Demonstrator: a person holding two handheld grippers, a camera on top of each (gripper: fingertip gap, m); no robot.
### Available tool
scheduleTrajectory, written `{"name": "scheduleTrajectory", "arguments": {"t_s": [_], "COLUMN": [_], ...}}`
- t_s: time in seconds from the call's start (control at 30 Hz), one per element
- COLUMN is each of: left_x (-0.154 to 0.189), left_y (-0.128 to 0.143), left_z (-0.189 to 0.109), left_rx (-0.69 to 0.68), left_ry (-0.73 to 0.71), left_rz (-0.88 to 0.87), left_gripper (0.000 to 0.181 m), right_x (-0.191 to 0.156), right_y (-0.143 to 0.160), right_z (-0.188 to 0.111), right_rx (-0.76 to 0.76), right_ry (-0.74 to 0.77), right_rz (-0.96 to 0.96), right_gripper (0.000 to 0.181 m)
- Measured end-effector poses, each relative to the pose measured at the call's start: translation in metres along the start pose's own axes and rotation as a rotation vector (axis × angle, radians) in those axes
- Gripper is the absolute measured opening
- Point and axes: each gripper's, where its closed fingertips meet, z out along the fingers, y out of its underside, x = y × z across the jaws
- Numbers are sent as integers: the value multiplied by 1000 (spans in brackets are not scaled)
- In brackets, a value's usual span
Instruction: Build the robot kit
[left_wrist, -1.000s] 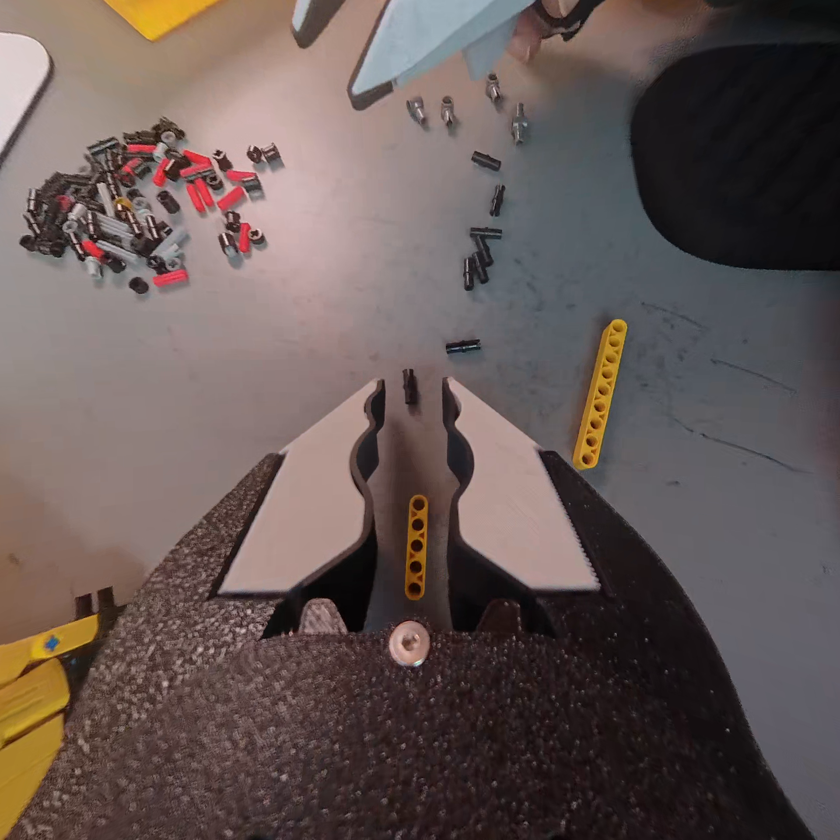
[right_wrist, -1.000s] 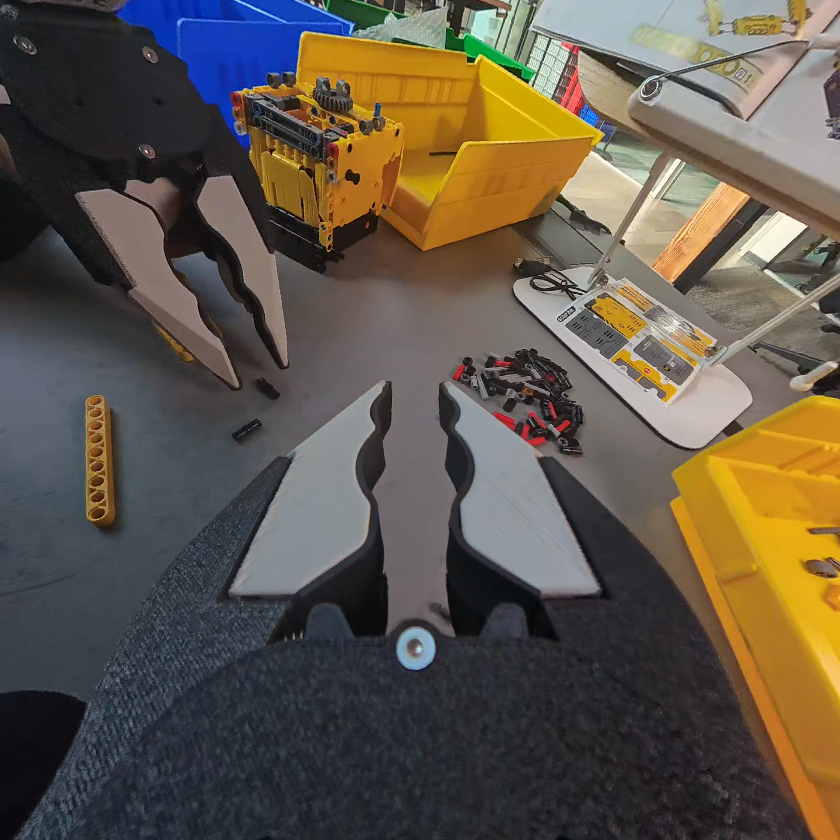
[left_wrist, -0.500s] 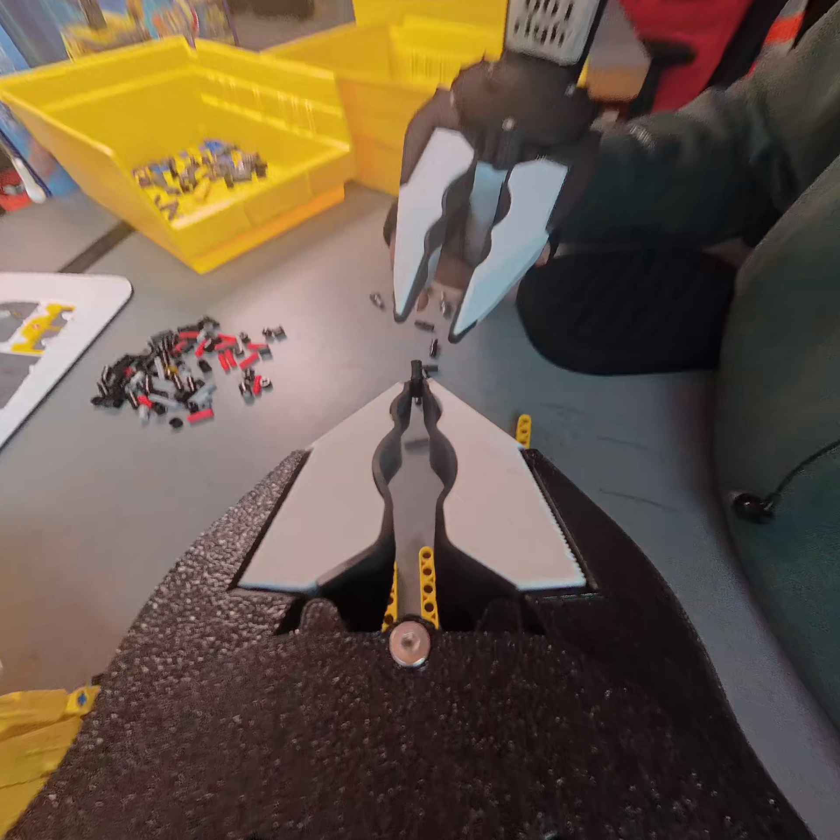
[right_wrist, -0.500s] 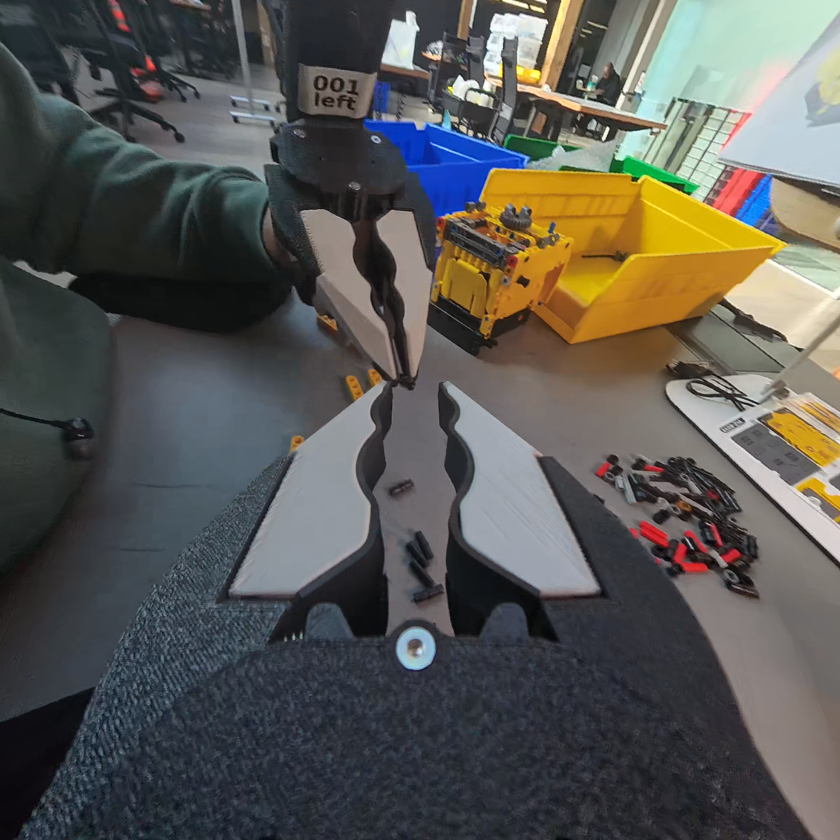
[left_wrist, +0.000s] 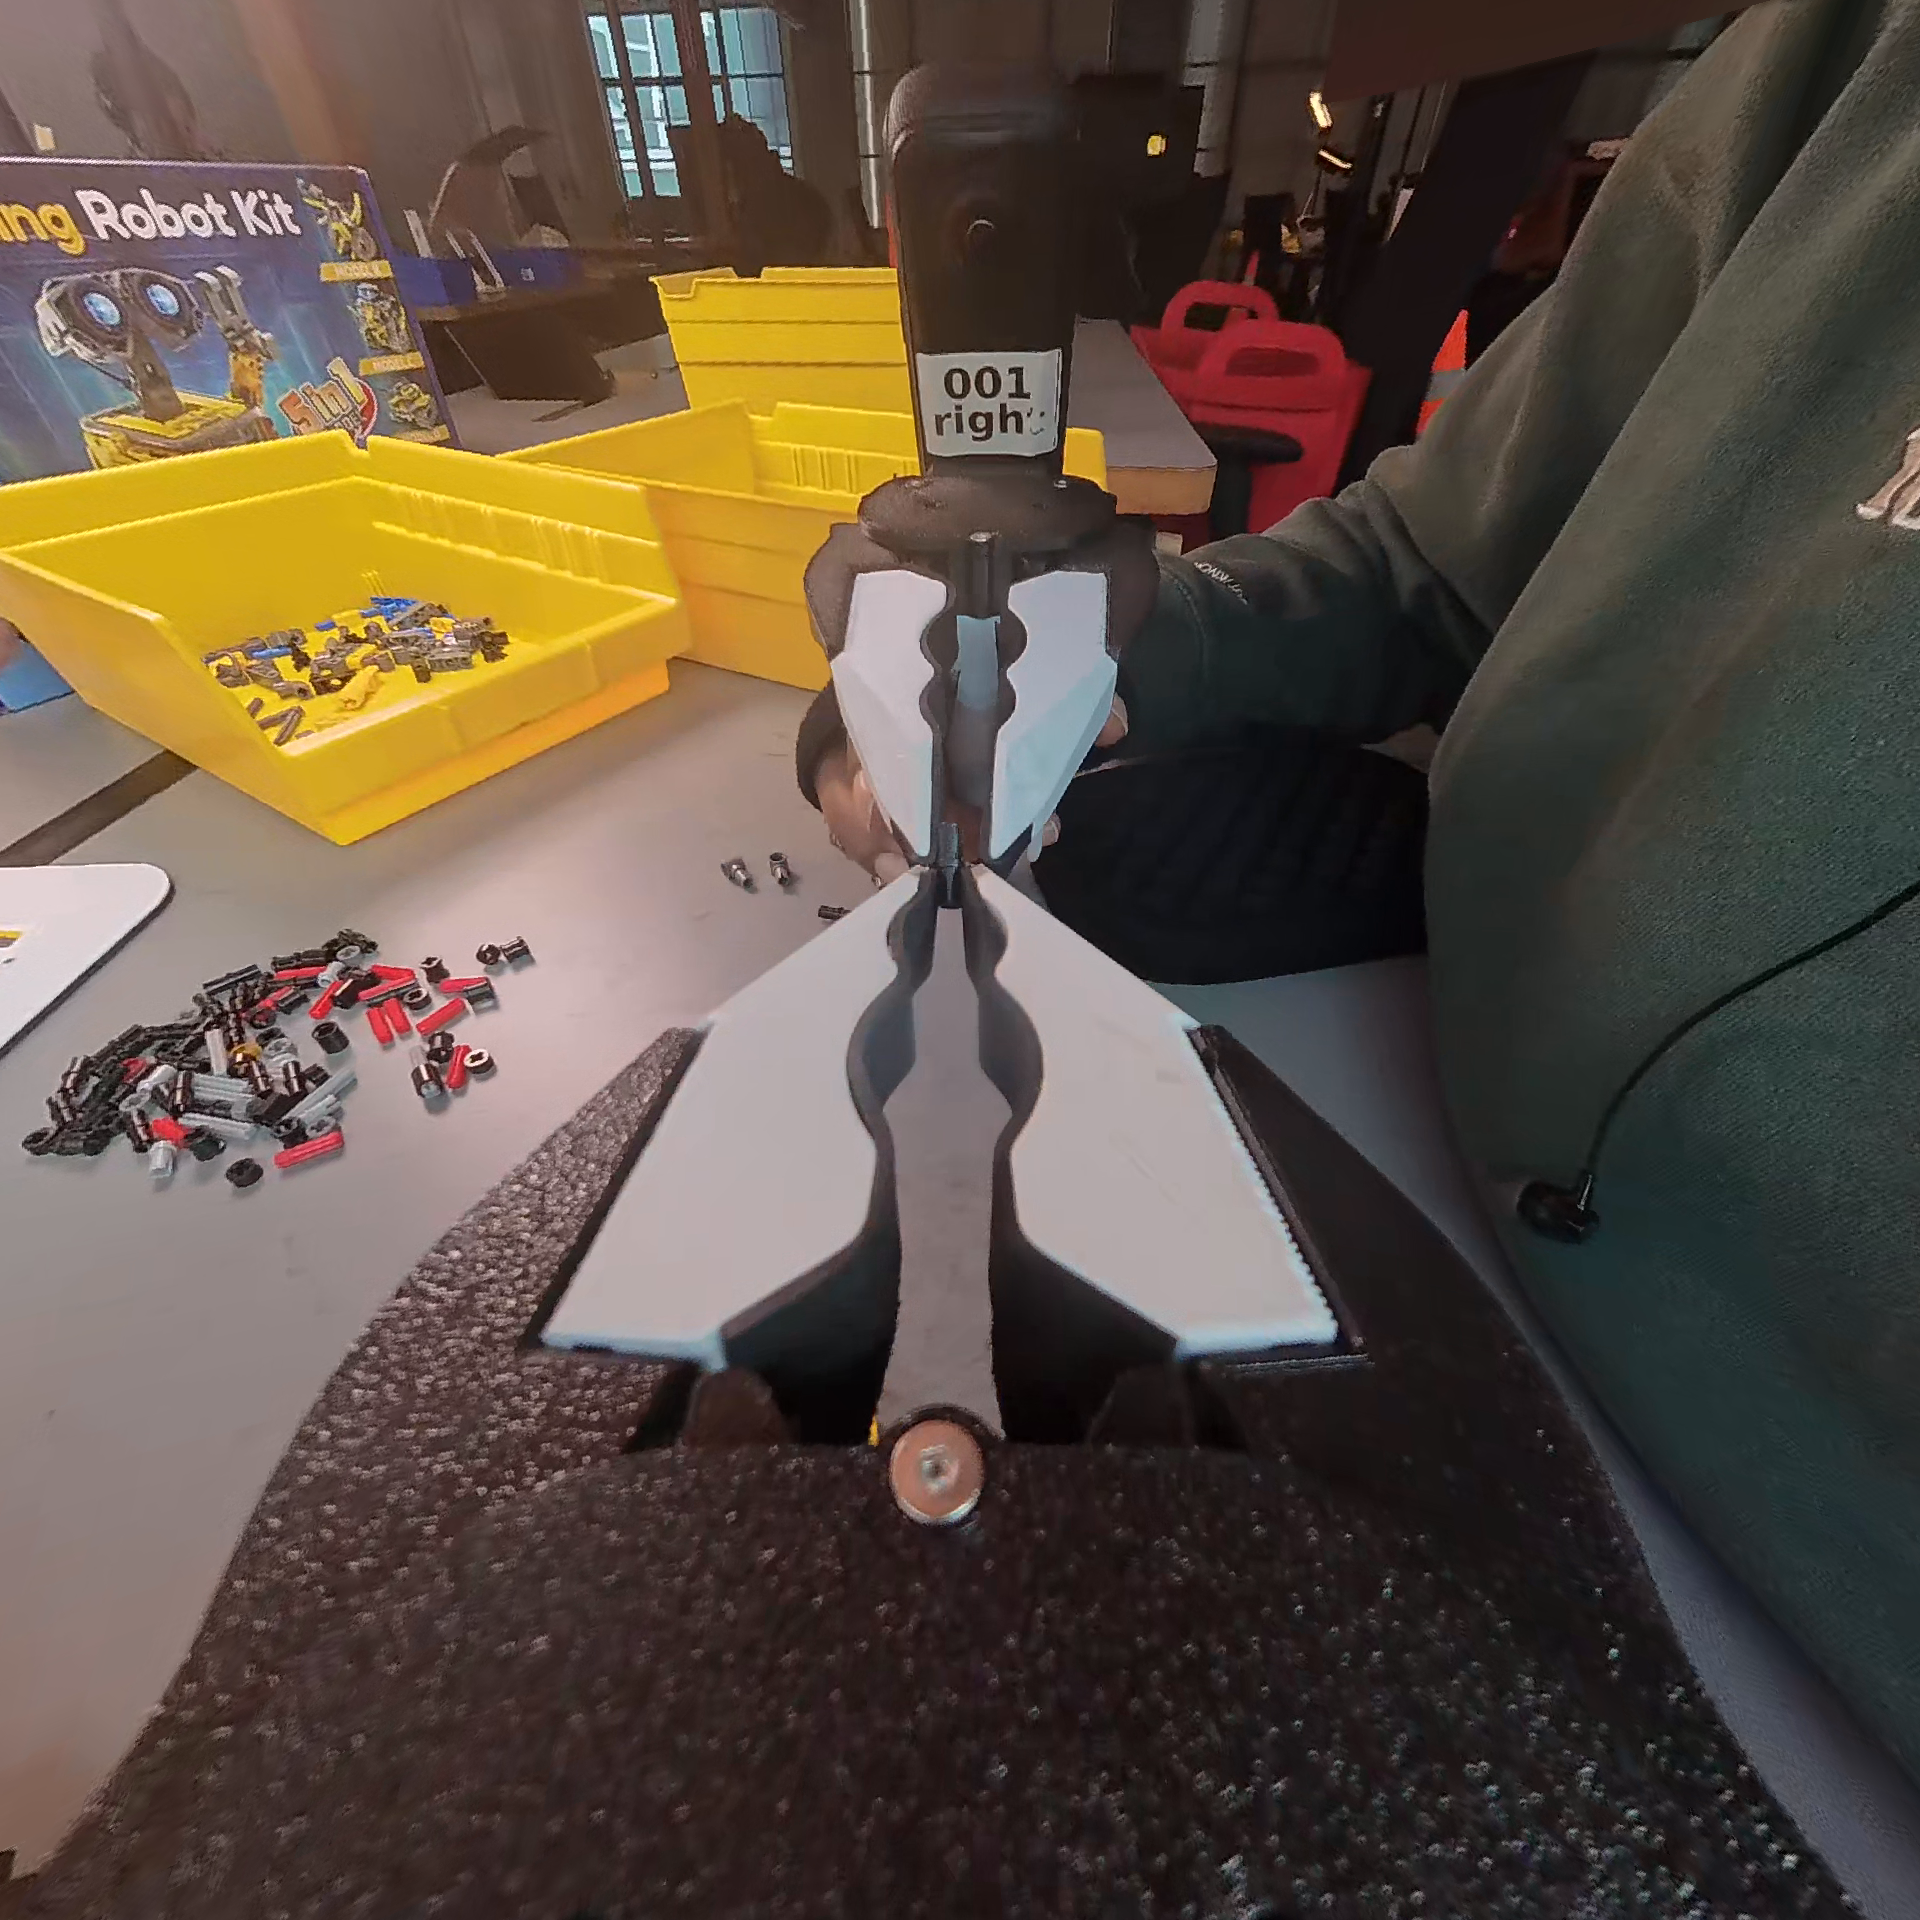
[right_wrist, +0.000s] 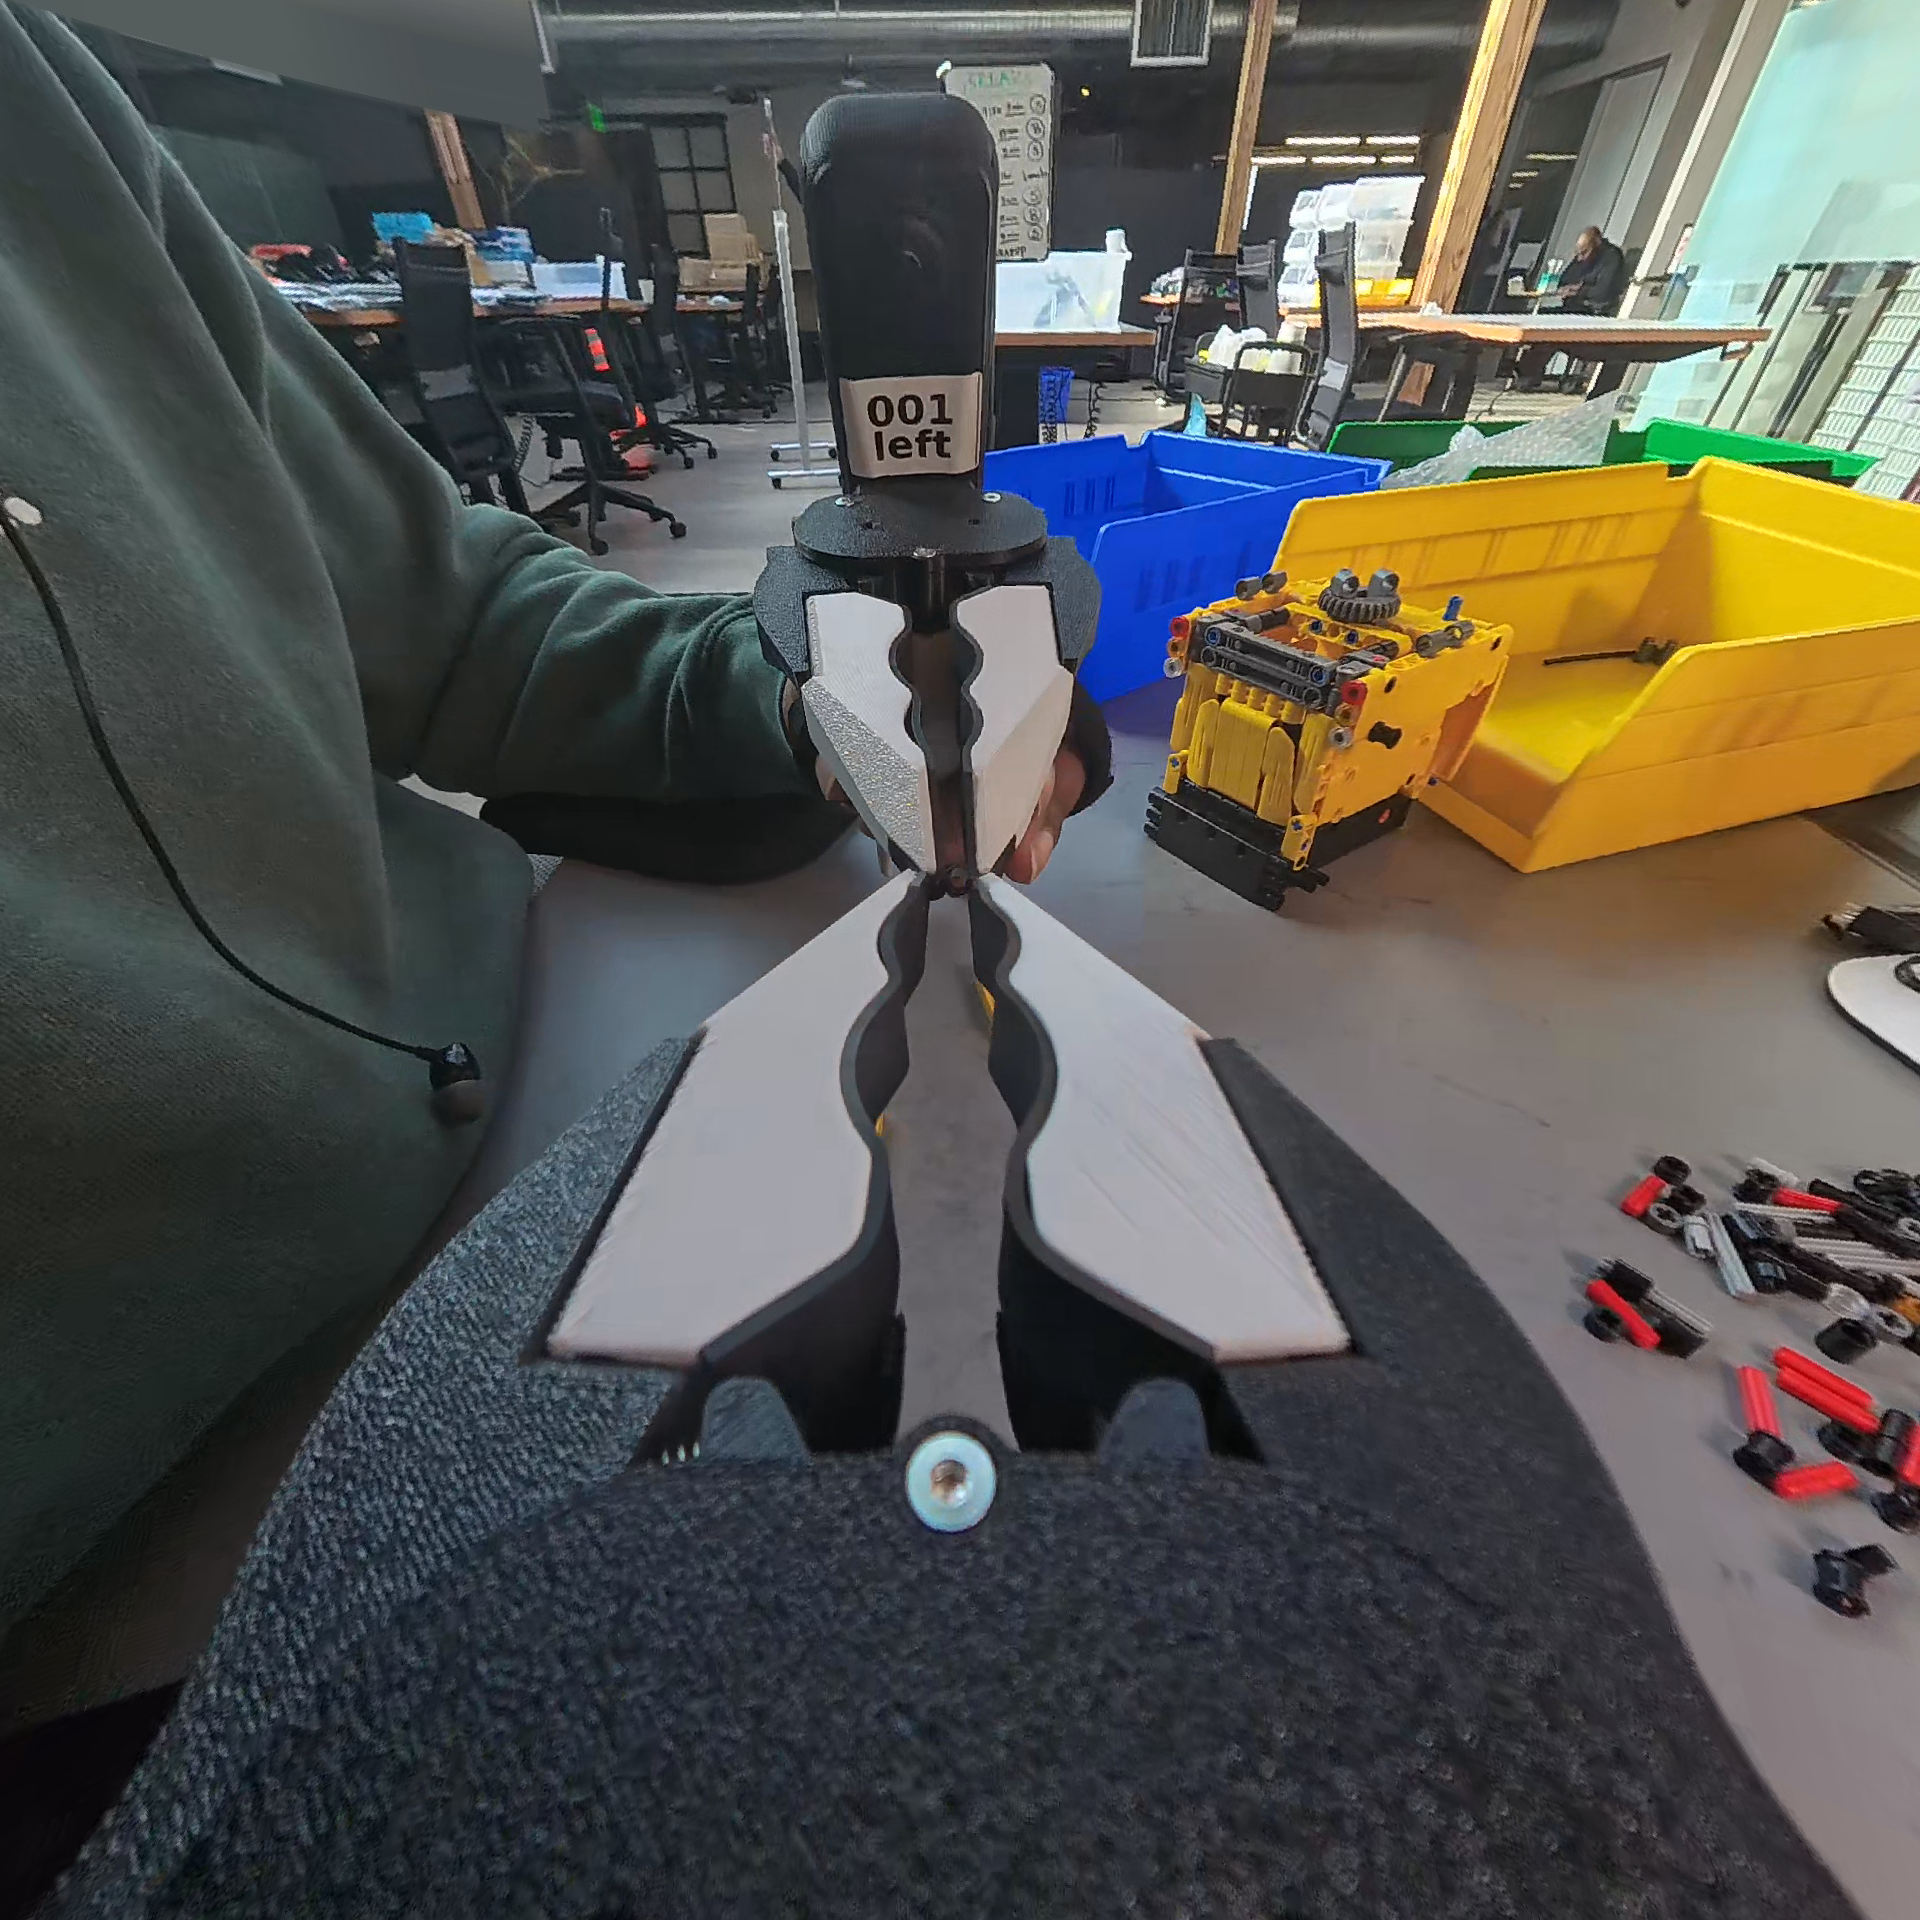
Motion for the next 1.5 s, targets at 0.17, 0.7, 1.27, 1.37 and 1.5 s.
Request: {"name": "scheduleTrajectory", "arguments": {"t_s": [0.17, 0.7, 1.27, 1.37, 1.5], "left_x": [0, -1, 2, 3, 5], "left_y": [-1, -4, -2, -1, 1], "left_z": [0, -1, 0, 0, 0], "left_rx": [7, 38, 10, 1, -16], "left_ry": [-5, -12, -8, -5, 4], "left_rz": [3, 2, 33, 38, 51], "left_gripper": [3, 3, 3, 3, 3], "right_x": [0, 0, -3, -3, -5], "right_y": [-4, -4, -3, -2, 1], "right_z": [-1, 0, -1, -1, -1], "right_rx": [18, 28, 3, -5, -19], "right_ry": [-5, -12, -20, -28, -47], "right_rz": [13, 36, 33, 46, 72], "right_gripper": [14, 9, 7, 6, 4]}}
